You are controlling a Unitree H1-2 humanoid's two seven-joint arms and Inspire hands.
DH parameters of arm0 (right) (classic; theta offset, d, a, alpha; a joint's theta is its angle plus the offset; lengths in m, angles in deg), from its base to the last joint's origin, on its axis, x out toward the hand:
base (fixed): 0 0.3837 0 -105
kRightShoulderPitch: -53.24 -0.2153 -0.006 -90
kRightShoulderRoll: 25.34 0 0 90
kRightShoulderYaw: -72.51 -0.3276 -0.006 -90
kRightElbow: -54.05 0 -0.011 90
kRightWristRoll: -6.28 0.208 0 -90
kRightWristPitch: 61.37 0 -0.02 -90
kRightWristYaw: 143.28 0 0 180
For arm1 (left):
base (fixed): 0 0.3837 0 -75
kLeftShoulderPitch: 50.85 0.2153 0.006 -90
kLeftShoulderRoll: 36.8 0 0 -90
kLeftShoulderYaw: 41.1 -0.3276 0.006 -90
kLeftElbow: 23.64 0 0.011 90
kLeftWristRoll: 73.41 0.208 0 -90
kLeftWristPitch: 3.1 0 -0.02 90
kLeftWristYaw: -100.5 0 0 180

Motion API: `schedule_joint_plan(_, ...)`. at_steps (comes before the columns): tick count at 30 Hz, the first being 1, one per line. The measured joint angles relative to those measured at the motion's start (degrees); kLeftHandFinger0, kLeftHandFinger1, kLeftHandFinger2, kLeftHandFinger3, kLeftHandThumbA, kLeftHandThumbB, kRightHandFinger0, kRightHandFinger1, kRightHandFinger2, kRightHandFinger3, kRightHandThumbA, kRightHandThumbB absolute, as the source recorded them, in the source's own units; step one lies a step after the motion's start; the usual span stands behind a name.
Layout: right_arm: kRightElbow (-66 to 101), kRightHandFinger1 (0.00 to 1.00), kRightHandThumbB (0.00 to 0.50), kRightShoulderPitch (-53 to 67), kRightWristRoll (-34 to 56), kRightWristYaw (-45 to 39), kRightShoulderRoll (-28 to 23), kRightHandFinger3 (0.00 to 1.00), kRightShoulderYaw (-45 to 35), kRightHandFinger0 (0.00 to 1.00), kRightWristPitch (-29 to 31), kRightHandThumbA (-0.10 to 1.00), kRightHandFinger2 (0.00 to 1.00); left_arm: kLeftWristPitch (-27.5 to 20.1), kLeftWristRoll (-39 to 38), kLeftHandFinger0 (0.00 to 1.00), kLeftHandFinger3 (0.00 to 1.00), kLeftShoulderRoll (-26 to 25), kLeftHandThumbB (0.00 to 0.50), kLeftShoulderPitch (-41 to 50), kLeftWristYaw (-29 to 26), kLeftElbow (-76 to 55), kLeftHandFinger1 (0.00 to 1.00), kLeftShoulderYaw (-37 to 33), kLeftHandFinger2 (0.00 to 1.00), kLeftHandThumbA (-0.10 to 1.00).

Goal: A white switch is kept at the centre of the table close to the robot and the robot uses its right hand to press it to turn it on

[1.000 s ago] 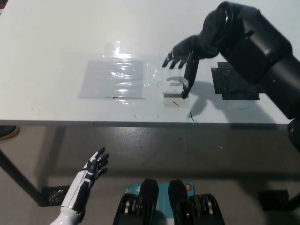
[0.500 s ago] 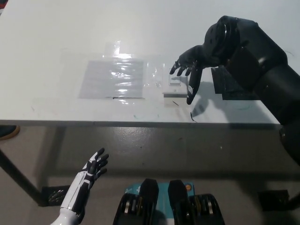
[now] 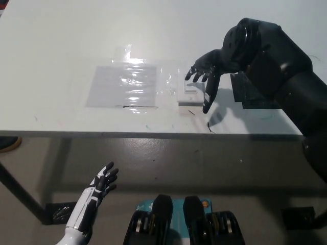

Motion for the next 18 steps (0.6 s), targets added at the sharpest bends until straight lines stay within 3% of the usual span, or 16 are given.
schedule_joint_plan(14,-0.28,1.0,0.283,0.0,-0.89,0.22,0.69,1.0,-0.98,1.0,0.3,1.0,1.0,0.17,0.02,1.0,1.0,-0.03,0.174,0.01,0.0,-0.05,1.0,-0.05,1.0,1.0)
schedule_joint_plan(18,-0.49,1.0,0.285,0.0,-1.14,0.24,0.99,1.0,-1.04,1.0,0.51,1.0,1.0,0.17,0.05,1.0,1.0,-0.03,0.147,-0.01,0.0,-0.04,1.0,-0.07,1.0,1.0)
